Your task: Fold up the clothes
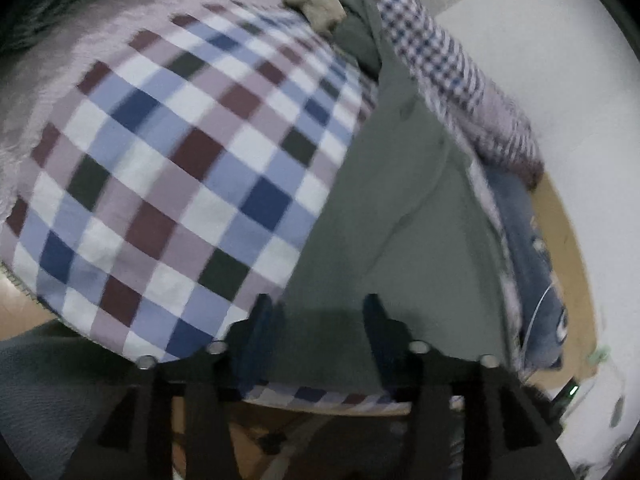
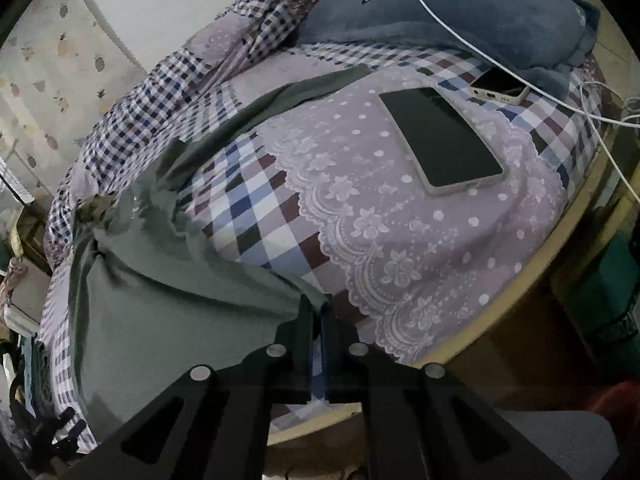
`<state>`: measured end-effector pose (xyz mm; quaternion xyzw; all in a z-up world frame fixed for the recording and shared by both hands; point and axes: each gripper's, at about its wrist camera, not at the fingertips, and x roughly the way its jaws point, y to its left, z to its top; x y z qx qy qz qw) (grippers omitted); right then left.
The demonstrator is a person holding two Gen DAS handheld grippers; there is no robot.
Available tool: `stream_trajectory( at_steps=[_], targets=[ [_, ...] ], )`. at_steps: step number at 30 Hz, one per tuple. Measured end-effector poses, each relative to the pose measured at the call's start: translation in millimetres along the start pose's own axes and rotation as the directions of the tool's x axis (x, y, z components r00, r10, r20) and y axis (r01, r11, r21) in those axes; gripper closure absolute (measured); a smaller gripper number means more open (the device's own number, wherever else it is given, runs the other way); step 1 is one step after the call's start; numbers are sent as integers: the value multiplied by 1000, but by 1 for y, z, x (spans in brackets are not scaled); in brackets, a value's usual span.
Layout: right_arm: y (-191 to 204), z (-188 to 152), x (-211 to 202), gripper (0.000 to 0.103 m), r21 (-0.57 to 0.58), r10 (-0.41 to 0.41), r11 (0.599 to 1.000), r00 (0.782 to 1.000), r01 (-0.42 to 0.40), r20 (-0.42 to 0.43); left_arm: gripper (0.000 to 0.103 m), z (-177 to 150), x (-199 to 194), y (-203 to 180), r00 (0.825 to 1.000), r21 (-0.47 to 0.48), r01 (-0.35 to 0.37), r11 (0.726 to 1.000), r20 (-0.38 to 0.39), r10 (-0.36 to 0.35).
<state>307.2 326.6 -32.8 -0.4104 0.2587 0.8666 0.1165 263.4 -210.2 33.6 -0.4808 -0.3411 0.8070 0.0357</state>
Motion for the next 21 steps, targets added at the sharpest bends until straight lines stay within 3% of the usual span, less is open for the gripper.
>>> stream_trajectory(
  at_steps=[3,6,7,8,9,10,16,19,21],
  targets=[
    [-1,1,3,102,10,3,1000,1000,-3,-6,48,0,16,-4,995,51,-61,997,-80,65],
    [-2,1,5,102,16,7,1000,1000,-7,-13,48,-3,20,-9,991,88,-84,993,-94,92],
    [-3,1,5,102,18,10,1000,1000,-10,-15,54,-2,20,-11,991,101,-84,991,-95,94],
    [-3,0,5,102,20,14,1000,1000,-14,-17,82,-1,18,-10,992,95,-79,992,-90,88],
    [-4,0,5,101,25,22,999,1000,-22,-20,97,1,16,-9,993,89,-74,993,-84,82],
    [-5,0,5,101,28,27,999,999,-27,-23,102,3,12,-7,995,76,-69,995,-69,75],
    [-3,-5,1,101,28,46,999,998,-44,-41,103,4,-26,8,997,-9,-9,1000,74,10],
    [1,-10,-6,101,23,65,998,997,-64,-47,103,0,-49,12,988,-27,19,999,151,-15],
    [3,-16,-10,101,29,74,997,996,-73,-57,103,-4,-66,8,978,-11,-2,1000,210,4]
  ],
)
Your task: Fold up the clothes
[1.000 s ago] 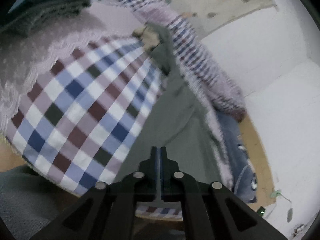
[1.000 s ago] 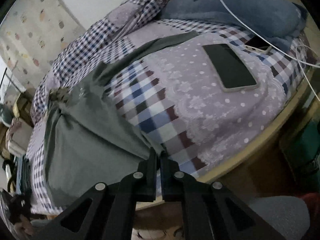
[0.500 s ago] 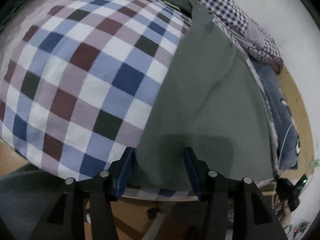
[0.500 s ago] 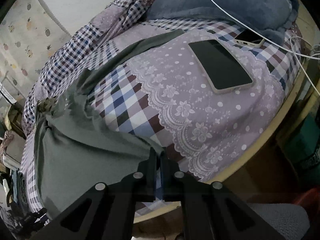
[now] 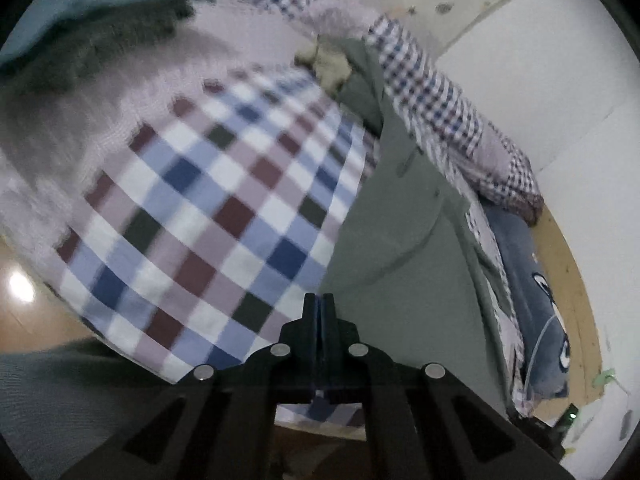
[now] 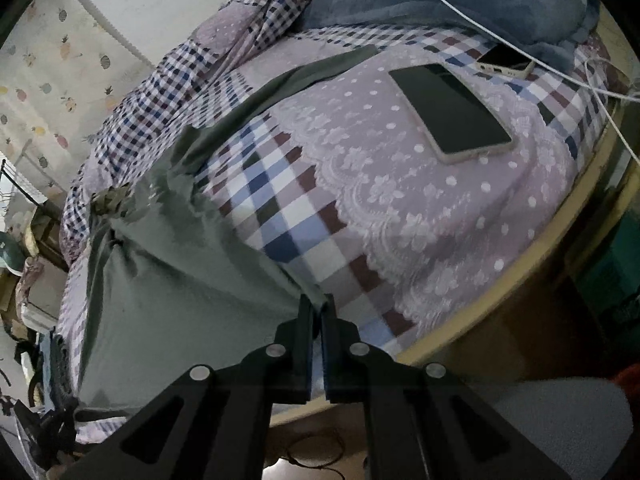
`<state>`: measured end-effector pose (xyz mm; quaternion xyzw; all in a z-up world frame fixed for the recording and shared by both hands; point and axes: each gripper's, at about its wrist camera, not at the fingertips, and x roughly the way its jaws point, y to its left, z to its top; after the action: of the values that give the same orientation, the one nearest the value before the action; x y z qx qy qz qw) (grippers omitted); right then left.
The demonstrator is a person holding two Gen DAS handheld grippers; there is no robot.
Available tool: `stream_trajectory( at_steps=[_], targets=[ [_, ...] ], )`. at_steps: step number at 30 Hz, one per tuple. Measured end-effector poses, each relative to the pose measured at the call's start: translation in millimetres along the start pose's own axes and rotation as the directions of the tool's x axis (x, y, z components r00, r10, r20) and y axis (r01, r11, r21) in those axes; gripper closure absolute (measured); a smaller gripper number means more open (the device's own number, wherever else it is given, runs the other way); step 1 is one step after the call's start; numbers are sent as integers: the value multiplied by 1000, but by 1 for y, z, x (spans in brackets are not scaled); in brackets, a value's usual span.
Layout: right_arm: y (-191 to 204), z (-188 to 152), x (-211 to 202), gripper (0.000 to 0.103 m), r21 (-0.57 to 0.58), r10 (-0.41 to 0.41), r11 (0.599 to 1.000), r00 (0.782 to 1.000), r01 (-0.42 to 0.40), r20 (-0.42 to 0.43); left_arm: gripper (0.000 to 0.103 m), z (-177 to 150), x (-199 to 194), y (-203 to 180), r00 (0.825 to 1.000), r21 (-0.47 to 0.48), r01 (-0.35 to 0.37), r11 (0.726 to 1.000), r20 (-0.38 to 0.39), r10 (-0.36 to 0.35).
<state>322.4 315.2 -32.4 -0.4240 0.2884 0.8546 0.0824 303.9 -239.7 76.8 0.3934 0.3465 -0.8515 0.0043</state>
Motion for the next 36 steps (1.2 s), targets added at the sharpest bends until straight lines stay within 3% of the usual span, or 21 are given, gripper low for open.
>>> stream_trajectory(
  at_steps=[6,13,18,21,25,30,33,35,36],
  targets=[
    [15,-18,-2,101,-35,-34,999,999,32,-39,103,3,-12,-3,996,5,-31,1000,86,31],
    [12,-22,17,101,-38,-82,996,989,78,-120,103,-1,-1,1,992,0,-119,993,52,119],
    [8,-23,24,96,-31,-173,985,973,170,-151,103,-7,16,9,982,11,-186,982,-42,187],
    [-2,-20,20,94,30,-183,982,973,189,-143,103,-9,24,11,975,11,-208,978,-81,208],
    [-2,-15,10,93,53,-177,982,980,183,-95,103,-11,21,17,970,-16,-231,973,-78,229],
    [9,-8,7,89,53,-103,993,993,106,-53,101,-7,18,22,983,-62,-179,982,-56,176],
    [26,1,8,82,24,-63,998,998,63,-21,84,-5,7,20,995,-78,-104,992,3,104],
    [43,7,11,77,-9,-29,1000,1000,29,-6,61,-2,1,16,997,-77,-55,996,55,59],
    [54,9,12,75,-35,-10,999,1000,10,4,55,0,-2,14,996,-75,-30,997,81,36]
  ],
)
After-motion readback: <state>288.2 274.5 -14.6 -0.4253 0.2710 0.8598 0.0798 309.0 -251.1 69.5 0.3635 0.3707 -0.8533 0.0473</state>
